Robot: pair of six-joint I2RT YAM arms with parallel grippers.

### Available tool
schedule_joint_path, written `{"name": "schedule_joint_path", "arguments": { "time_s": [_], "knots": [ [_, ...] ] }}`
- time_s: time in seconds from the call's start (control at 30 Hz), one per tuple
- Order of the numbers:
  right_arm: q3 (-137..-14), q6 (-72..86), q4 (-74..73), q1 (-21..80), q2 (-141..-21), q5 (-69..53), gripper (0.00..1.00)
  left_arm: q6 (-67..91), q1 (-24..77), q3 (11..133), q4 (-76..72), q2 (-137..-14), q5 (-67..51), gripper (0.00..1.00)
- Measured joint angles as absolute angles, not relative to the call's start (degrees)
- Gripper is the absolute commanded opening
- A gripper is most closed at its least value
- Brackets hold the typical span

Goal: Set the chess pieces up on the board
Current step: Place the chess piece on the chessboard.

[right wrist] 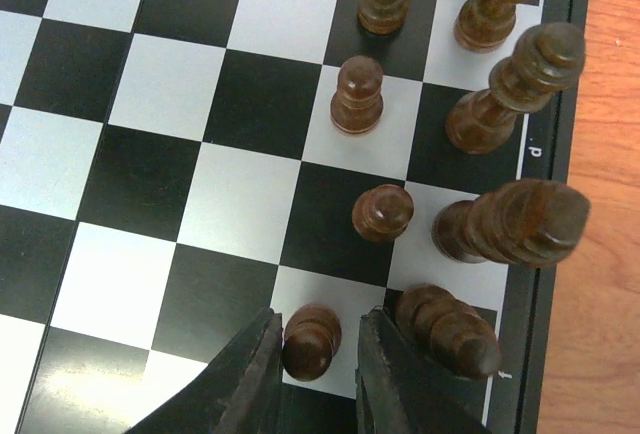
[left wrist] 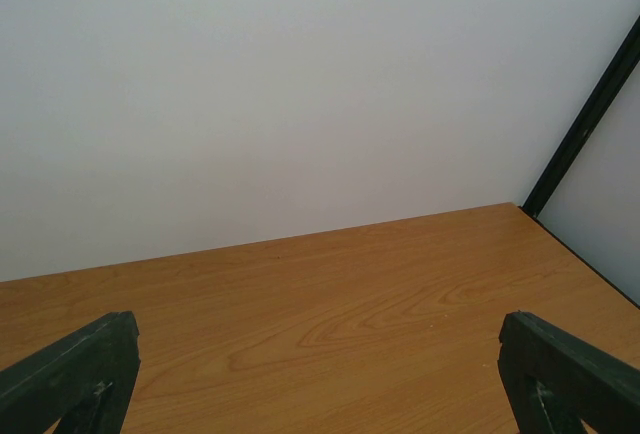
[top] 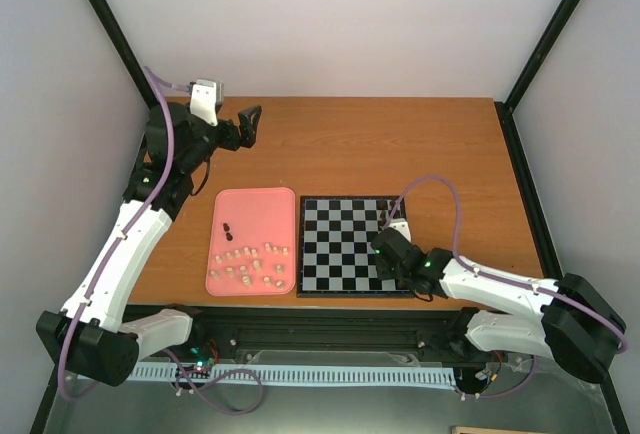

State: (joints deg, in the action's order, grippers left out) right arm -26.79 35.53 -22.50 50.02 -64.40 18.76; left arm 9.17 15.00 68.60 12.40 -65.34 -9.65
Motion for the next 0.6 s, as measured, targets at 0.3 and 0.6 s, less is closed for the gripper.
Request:
{"name": "schedule_joint_path", "arguments": {
  "time_s": [0.3, 0.6],
  "knots": [
    [-26.8, 35.3, -24.6, 50.3, -62.2, 18.8, 0.24, 9.2, 15.1, 68.6, 12.4, -65.3, -9.6, 1.0],
    [-28.4, 33.5, -24.9, 51.1, -60.7, 18.9, 0.24, 9.2, 15.1, 68.6, 12.4, -65.3, -9.6, 1.0]
  ]
}}
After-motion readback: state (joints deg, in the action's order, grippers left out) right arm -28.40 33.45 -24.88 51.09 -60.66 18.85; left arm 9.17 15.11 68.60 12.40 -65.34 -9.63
